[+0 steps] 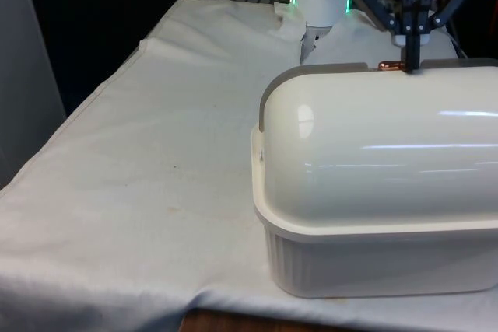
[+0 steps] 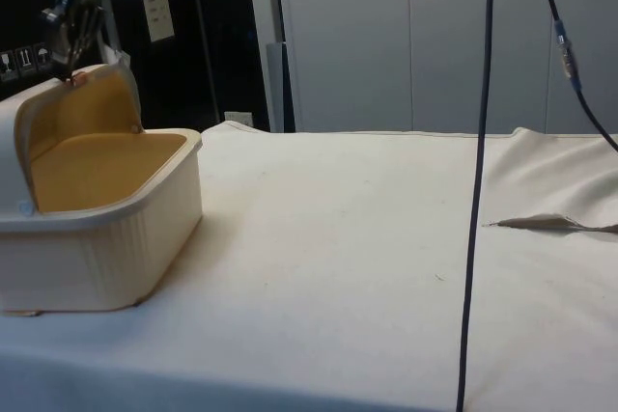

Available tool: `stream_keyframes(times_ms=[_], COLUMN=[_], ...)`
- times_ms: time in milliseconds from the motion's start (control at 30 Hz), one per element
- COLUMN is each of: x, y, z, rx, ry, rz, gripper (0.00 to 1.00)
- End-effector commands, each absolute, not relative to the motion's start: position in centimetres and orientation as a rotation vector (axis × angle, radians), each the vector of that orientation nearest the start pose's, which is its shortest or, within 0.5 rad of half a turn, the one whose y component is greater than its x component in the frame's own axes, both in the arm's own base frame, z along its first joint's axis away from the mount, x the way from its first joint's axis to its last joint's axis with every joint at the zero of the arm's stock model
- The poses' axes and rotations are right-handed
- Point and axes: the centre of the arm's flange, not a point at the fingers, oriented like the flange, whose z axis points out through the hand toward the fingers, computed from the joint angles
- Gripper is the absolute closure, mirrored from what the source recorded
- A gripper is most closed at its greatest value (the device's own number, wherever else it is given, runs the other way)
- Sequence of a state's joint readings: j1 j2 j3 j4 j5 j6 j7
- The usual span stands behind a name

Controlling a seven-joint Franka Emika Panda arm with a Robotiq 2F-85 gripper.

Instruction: Open the lid, then close it.

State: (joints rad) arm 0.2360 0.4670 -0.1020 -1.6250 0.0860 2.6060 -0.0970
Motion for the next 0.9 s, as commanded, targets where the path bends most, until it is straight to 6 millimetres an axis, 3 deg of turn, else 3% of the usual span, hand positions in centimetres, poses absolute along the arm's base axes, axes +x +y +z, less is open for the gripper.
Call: stream_keyframes(times_ms=[0,867], x=[71.07,70.75], y=[10.53,10.1], z=[40.92,40.11], rx=[-2.992,-3.023], ry=[-0.283,-0.234], rz=[-0.77,-0.582], gripper=[1.0,1.0])
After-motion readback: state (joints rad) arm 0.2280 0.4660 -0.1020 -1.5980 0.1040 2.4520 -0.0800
